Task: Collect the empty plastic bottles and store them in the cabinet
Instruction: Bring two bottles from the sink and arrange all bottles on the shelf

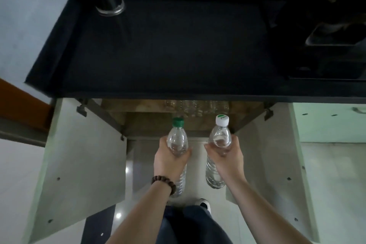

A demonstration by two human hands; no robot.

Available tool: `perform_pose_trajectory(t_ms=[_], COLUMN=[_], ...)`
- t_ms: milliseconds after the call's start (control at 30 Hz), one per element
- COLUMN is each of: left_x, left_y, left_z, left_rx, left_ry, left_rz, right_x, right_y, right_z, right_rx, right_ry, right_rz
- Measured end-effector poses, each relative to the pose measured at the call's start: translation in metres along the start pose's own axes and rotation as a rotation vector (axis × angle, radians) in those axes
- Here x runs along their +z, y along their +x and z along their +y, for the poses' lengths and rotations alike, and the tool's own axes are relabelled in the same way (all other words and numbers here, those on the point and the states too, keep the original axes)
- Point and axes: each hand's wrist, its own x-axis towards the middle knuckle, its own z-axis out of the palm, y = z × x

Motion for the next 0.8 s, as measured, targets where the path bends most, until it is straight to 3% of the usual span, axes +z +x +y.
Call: perform_pose_trajectory(t_ms=[367, 500, 567, 633, 700, 800], left_x=[0.089, 0.101, 0.096, 0.090, 0.084, 0.080], left_y=[0.137, 0.180, 0.200, 0.218, 0.233, 0.245], left_z=[-0.070, -0.090, -0.096, -0.101, -0.105, -0.106], left_rx=[0.080, 0.052, -0.003, -0.074, -0.065, -0.010], left_ry=[-0.122, -0.235, -0.320, -0.455, -0.550, -0.567], left_rz=[-0.041, -0.064, -0.126, -0.238, -0.314, -0.344], right_x=[0.056, 0.067, 0.067, 0.062, 0.058, 0.062], right_y=[0.144, 0.199, 0.225, 0.247, 0.267, 0.298], right_z=[0.114, 0.127, 0.125, 0.121, 0.112, 0.094], right_rx=[-0.150, -0.109, -0.002, 0.094, 0.072, 0.035], right_ry=[0.210, 0.243, 0.319, 0.423, 0.481, 0.435], right_rz=[0.128, 0.170, 0.079, -0.127, -0.296, -0.312])
